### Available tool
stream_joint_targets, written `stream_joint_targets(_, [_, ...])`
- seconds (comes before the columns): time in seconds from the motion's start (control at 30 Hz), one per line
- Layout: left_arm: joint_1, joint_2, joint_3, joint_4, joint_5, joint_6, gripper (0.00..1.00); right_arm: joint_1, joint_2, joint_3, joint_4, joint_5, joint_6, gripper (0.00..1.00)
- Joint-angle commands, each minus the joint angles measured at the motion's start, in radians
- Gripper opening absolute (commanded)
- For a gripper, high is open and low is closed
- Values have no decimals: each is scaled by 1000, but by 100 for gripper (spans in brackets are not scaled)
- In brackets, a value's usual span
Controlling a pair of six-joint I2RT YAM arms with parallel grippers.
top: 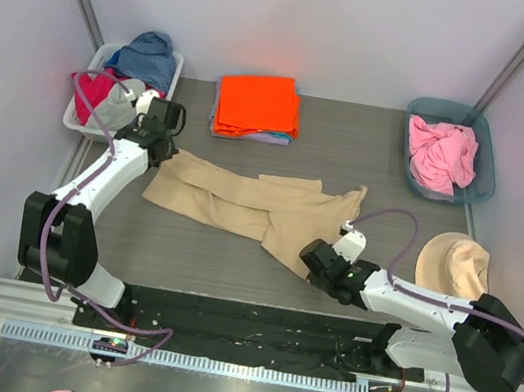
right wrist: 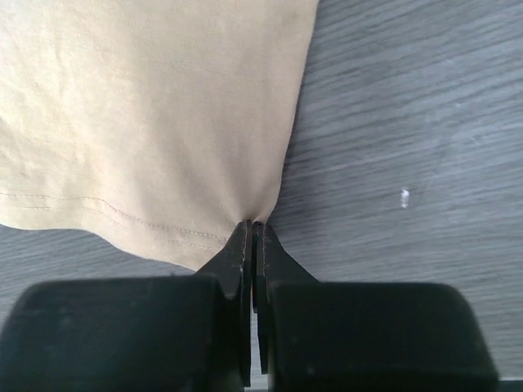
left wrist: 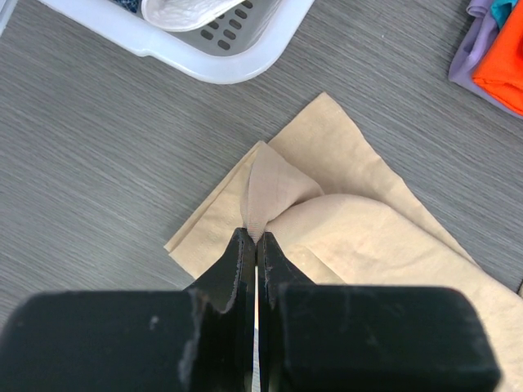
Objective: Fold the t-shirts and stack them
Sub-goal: Flatten the tshirt out
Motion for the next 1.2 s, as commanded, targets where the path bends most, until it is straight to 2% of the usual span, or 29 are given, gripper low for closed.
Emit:
stream_joint_targets(0.0, [-2, -44, 5, -13, -10, -4, 0, 10, -62, 17, -148, 15, -4, 1])
stream_joint_targets(0.23, [-3, -147, 17, -61, -2, 15, 0, 10, -233, 192, -386, 179, -57, 1])
stream_joint_targets(0.4, [-3, -228, 79, -128, 28, 35, 0, 10, -314, 376, -530, 293, -111, 1])
stream_joint_targets(0.53, [-2, -322, 149, -199, 65, 47, 0, 8, -365, 541, -538, 348, -237, 1])
stream_joint_targets(0.67, [-2, -426, 214, -245, 97, 64, 0, 8, -368, 747, -475, 333, -489, 1])
stream_joint_targets(0.8, [-3, -538, 234, -263, 165, 81, 0, 8, -334, 880, -433, 339, -632, 1])
stream_joint_targets(1.03, [-2, -627, 330, -303, 297, 93, 0, 10, -247, 1135, -406, 361, -772, 1])
stream_joint_targets(1.17, [-2, -678, 410, -342, 370, 93, 0, 8, -256, 1233, -444, 266, -746, 1])
